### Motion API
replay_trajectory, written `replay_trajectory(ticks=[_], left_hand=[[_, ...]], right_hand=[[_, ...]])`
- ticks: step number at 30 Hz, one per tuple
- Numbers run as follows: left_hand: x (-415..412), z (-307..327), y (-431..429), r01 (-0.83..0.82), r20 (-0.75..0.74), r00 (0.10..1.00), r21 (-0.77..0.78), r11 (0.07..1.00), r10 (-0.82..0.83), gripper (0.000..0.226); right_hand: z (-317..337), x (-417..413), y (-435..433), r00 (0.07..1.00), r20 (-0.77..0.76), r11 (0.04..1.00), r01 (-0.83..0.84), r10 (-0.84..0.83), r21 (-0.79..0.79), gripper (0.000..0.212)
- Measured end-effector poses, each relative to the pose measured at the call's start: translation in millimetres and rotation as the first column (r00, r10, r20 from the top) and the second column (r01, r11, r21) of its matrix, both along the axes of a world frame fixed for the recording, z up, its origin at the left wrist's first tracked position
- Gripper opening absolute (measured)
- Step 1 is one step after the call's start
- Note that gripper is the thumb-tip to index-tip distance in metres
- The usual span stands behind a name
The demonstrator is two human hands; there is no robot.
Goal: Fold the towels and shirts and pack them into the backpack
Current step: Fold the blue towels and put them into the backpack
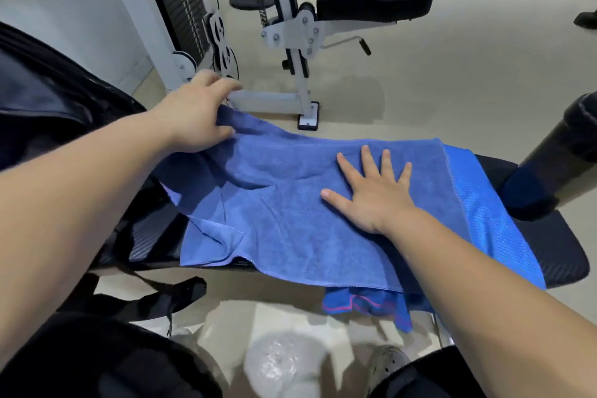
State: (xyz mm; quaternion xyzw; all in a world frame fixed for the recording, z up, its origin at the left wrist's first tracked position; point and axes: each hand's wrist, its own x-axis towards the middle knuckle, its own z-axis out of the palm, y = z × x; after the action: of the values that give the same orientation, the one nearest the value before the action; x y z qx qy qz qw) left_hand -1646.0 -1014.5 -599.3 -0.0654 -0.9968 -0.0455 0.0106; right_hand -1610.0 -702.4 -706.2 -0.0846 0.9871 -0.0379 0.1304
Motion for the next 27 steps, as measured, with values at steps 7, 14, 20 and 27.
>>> replay_trajectory(ticks=[7, 14, 20, 27], left_hand=[[66, -39, 2, -0.130, -0.033, 0.991, -0.027, 0.991, 0.129, 0.035], [130, -66, -20, -0.346, 0.196, 0.918, -0.038, 0.938, 0.346, 0.035], [136, -77, -18, -0.417, 0.221, 0.893, 0.083, 0.905, 0.391, 0.059], [130, -80, -13, -0.456, 0.231, 0.885, 0.261, 0.851, 0.403, 0.059]], right_hand=[[2, 16, -46, 0.984, 0.026, 0.984, -0.174, 0.174, -0.025, 0.083], [18, 17, -97, 0.942, -0.041, 0.920, -0.333, 0.332, -0.206, 0.068], [39, 7, -172, 0.861, -0.033, 0.819, -0.493, 0.507, -0.293, 0.050], [34, -22, -237, 0.796, 0.059, 0.797, -0.603, 0.602, 0.005, 0.041]])
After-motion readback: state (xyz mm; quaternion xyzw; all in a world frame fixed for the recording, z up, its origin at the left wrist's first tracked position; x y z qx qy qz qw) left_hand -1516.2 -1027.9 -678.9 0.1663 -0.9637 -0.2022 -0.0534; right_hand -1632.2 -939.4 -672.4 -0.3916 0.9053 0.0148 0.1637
